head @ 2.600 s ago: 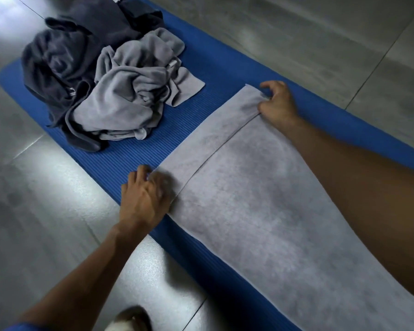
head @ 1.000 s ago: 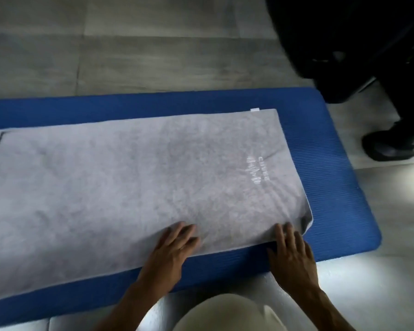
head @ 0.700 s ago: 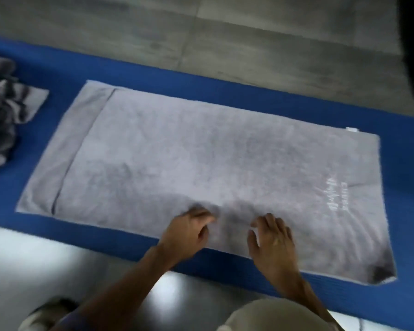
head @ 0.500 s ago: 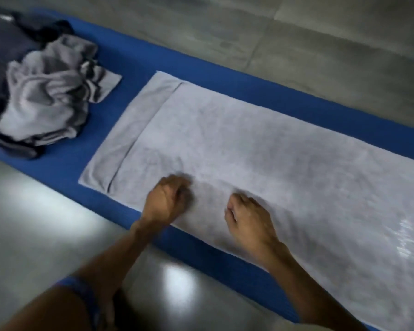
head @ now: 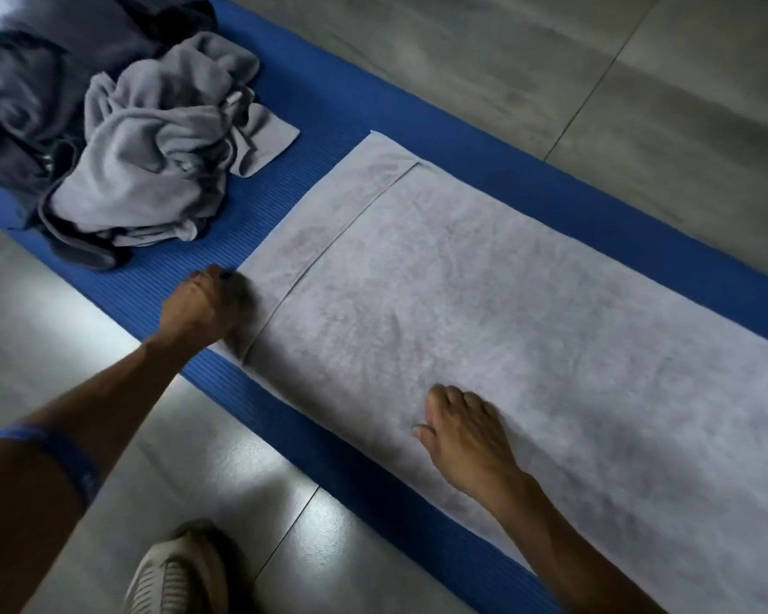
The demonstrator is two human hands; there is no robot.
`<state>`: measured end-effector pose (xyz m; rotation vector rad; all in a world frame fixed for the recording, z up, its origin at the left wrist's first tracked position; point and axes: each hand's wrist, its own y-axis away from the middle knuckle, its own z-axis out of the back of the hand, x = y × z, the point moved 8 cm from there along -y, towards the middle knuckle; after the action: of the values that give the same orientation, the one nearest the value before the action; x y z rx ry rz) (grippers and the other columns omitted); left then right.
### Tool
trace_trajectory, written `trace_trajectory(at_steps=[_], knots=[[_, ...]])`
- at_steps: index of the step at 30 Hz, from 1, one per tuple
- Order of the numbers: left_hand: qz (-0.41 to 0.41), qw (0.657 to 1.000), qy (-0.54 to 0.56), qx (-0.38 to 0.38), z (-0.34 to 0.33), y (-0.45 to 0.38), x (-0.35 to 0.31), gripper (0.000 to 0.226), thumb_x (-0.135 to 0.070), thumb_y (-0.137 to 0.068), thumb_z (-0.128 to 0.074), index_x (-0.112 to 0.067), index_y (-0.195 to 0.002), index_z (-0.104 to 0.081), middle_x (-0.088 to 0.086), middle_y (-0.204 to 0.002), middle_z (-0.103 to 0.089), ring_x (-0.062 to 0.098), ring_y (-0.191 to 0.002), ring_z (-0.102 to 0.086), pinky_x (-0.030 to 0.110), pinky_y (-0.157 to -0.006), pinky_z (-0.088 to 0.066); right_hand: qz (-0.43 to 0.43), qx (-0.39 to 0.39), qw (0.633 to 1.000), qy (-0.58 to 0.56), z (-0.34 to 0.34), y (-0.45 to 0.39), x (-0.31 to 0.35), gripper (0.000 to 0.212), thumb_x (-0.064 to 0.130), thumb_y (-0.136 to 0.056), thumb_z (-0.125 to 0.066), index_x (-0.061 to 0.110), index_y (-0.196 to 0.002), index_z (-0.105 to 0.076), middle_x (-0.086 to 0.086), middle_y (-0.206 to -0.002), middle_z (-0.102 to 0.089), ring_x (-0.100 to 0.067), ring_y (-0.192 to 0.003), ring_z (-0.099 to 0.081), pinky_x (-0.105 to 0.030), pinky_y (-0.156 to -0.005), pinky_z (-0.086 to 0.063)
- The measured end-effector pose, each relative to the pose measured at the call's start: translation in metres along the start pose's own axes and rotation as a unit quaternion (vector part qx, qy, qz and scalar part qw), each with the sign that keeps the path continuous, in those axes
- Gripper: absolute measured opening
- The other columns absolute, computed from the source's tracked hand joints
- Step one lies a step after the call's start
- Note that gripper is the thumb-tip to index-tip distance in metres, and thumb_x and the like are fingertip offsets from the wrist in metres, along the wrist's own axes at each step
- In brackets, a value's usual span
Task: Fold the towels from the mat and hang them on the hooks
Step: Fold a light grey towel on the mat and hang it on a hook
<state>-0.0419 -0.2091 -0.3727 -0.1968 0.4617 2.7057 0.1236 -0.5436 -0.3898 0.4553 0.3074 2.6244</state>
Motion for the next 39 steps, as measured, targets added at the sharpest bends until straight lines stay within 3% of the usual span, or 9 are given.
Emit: trace_trajectory(at_steps=[5, 10, 14, 19, 23, 28, 33, 36, 39], knots=[[-0.024, 0.997, -0.038, -0.066, 0.024, 0.020, -0.031, 0.016, -0.031, -0.087, -0.057, -0.015, -0.085, -0.059, 0.016, -0.092, -0.064, 0.037, -0.085, -0.060, 0.040, -0.069, -0.047, -0.009, 0.037, 0.998, -0.049, 0.005, -0.001, 0.000, 0.034, 0.044, -0.095, -0.052, 0.014, -0.111, -0.050, -0.006, -0.110, -0.057, -0.026, -0.103, -0.053, -0.036, -0.087, -0.039], [-0.213, 0.967, -0.071, -0.122, 0.021, 0.096, -0.128, 0.014, -0.022, -0.083, -0.057, -0.008, -0.087, -0.056, 0.016, -0.084, -0.060, 0.040, -0.074, -0.060, 0.043, -0.057, -0.047, -0.019, 0.053, 0.986, -0.160, 0.015, 0.001, -0.008, 0.013, 0.026, -0.093, -0.056, 0.015, -0.099, -0.056, -0.003, -0.103, -0.062, -0.021, -0.097, -0.058, -0.032, -0.089, -0.045], [-0.400, 0.902, -0.152, -0.060, -0.022, 0.177, -0.209, 0.042, -0.014, -0.058, -0.077, -0.007, -0.098, -0.067, 0.012, -0.076, -0.061, 0.035, -0.055, -0.058, 0.036, -0.044, -0.046, -0.188, 0.029, 0.878, -0.439, 0.024, 0.015, -0.053, 0.012, 0.018, -0.095, -0.050, 0.024, -0.097, -0.061, 0.000, -0.094, -0.066, -0.020, -0.087, -0.064, -0.037, -0.079, -0.055], [-0.508, 0.842, -0.184, -0.009, -0.072, 0.269, -0.270, 0.050, -0.009, -0.048, -0.067, -0.009, -0.097, -0.073, 0.009, -0.080, -0.066, 0.026, -0.054, -0.059, 0.028, -0.044, -0.047, -0.259, -0.126, 0.787, -0.546, 0.054, 0.040, -0.115, 0.010, 0.026, -0.093, -0.059, 0.031, -0.101, -0.057, 0.004, -0.102, -0.067, -0.016, -0.089, -0.064, -0.029, -0.070, -0.050], [-0.509, 0.838, -0.181, 0.082, -0.106, 0.306, -0.284, 0.053, -0.015, -0.046, -0.084, -0.012, -0.098, -0.071, 0.008, -0.089, -0.067, 0.023, -0.064, -0.063, 0.028, -0.051, -0.052, -0.283, -0.094, 0.724, -0.622, 0.057, 0.043, -0.138, 0.031, 0.029, -0.091, -0.064, 0.026, -0.121, -0.055, 0.004, -0.122, -0.057, -0.012, -0.108, -0.057, -0.025, -0.083, -0.046], [-0.404, 0.884, -0.203, 0.120, -0.113, 0.303, -0.268, 0.058, -0.015, -0.096, -0.044, -0.018, -0.148, -0.019, 0.008, -0.142, -0.037, 0.024, -0.121, -0.048, 0.033, -0.096, -0.044, -0.311, -0.072, 0.675, -0.665, 0.056, 0.024, -0.146, 0.032, 0.026, -0.088, -0.067, 0.021, -0.119, -0.059, 0.000, -0.116, -0.061, -0.018, -0.108, -0.059, -0.036, -0.092, -0.051], [-0.385, 0.901, -0.162, 0.114, -0.110, 0.306, -0.250, 0.070, -0.014, -0.086, -0.060, -0.025, -0.146, -0.024, 0.004, -0.139, -0.041, 0.021, -0.113, -0.053, 0.032, -0.087, -0.053, -0.285, -0.056, 0.689, -0.664, 0.069, -0.012, -0.128, 0.035, 0.025, -0.084, -0.072, 0.020, -0.118, -0.063, 0.002, -0.118, -0.064, -0.014, -0.105, -0.059, -0.029, -0.084, -0.049], [-0.418, 0.894, -0.130, 0.097, -0.111, 0.307, -0.243, 0.082, -0.013, -0.045, -0.088, -0.026, -0.120, -0.057, -0.001, -0.104, -0.063, 0.013, -0.073, -0.063, 0.024, -0.050, -0.056, -0.274, -0.041, 0.707, -0.651, 0.076, -0.022, -0.120, 0.043, 0.025, -0.081, -0.075, 0.017, -0.122, -0.063, 0.002, -0.126, -0.062, -0.014, -0.111, -0.058, -0.027, -0.092, -0.046], [-0.451, 0.889, -0.060, 0.049, -0.100, 0.310, -0.245, 0.069, -0.004, -0.044, -0.084, -0.023, -0.109, -0.066, -0.001, -0.092, -0.067, 0.015, -0.065, -0.062, 0.026, -0.051, -0.054, -0.256, -0.101, 0.690, -0.670, 0.089, -0.010, -0.128, 0.049, 0.024, -0.083, -0.074, 0.014, -0.129, -0.060, 0.002, -0.125, -0.061, -0.007, -0.104, -0.058, -0.015, -0.085, -0.044]])
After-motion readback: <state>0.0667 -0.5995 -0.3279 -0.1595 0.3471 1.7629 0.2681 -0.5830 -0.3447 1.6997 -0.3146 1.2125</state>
